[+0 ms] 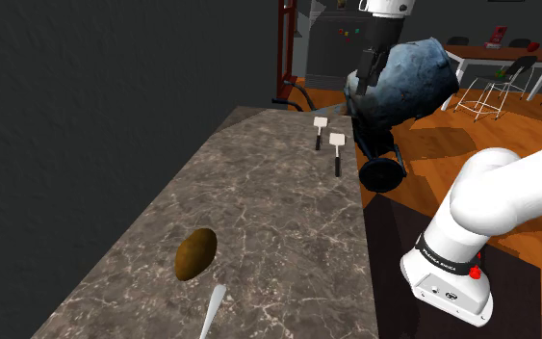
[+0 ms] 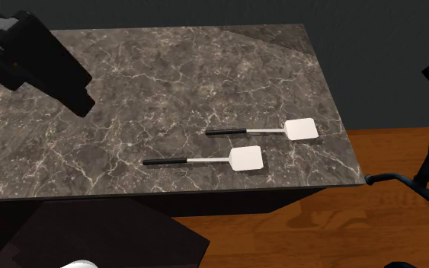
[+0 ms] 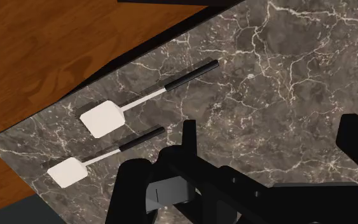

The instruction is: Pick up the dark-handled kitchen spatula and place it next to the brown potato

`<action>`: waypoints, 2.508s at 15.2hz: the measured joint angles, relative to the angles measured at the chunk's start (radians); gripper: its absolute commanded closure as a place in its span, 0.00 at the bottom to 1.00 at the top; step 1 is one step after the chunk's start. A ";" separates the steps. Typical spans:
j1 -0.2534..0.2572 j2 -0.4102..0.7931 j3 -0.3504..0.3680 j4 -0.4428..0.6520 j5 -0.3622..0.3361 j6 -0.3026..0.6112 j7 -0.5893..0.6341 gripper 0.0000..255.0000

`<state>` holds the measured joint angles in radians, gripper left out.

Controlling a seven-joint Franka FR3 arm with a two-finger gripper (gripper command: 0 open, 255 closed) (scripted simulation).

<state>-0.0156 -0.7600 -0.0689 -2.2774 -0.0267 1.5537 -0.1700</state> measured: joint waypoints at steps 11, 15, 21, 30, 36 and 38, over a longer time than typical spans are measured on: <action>-0.081 0.300 0.016 0.055 0.026 0.218 0.250 0.00; -0.116 0.437 0.004 0.104 0.031 0.296 0.347 0.00; -0.160 0.643 -0.021 0.203 0.046 0.385 0.489 0.00; -0.226 0.932 -0.084 0.373 0.095 0.475 0.667 0.00; -0.254 1.050 -0.110 0.435 0.128 0.517 0.735 0.00; -0.255 1.063 -0.109 0.424 0.132 0.541 0.735 0.00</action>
<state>-0.2706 0.3028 -0.1781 -1.8533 0.1052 2.0944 0.5645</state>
